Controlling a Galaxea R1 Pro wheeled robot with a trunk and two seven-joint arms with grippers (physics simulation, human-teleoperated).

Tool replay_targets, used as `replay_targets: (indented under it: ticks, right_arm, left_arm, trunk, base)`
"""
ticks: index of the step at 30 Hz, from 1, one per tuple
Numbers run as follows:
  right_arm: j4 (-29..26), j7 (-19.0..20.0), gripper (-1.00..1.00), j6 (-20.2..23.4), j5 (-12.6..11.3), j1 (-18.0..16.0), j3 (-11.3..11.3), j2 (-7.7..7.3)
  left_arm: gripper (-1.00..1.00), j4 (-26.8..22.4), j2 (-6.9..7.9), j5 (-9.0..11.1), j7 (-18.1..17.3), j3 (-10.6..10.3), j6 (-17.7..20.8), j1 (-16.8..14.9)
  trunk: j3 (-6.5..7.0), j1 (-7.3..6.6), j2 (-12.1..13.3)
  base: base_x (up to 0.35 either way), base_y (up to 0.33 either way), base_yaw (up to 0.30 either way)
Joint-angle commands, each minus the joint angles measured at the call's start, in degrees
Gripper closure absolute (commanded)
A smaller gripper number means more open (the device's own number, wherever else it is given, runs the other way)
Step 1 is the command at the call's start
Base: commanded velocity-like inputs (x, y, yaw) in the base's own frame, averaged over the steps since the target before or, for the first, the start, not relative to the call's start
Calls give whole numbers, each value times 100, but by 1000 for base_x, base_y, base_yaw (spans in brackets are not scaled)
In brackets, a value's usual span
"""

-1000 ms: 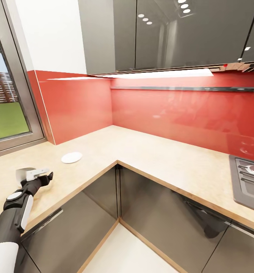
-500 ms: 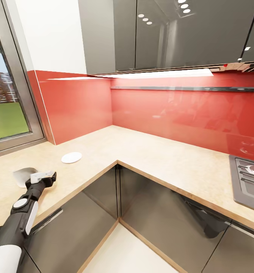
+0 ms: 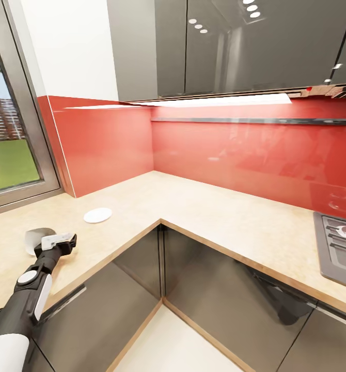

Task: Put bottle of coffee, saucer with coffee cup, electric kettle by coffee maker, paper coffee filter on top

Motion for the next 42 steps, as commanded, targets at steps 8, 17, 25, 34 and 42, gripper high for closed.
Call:
replay_targets:
  ticks: [8,17,25,34,42]
  right_arm:
    - [3,0,-100,-16,2,-3,14,-2]
    - [3,3,-100,-16,2,-3,14,-2]
    - [3,-2,-100,-16,2,-3,14,-2]
    - [3,2,-100,-16,2,-3,14,-1]
    - [3,2,-100,-16,2,-3,14,-1]
  left_arm:
    - [-100,69,-3,-10,-37,14,21,-4]
    - [-100,122,-3,-10,-35,12,22,-4]
    - [-100,125,4,-10,-35,12,18,-4]
    - [-100,126,6,-10,-35,12,17,-4]
    - [-100,126,6,-22,-35,14,22,-4]
  trunk:
    - [-6,0,-3]
    - [-6,0,-3]
    - [-6,0,-3]
    - [-6,0,-3]
    - [-6,0,-3]
  base:
    - [10,9,0]
    - [41,39,0]
    - [45,43,0]
    - [3,2,0]
    - [0,0,0]
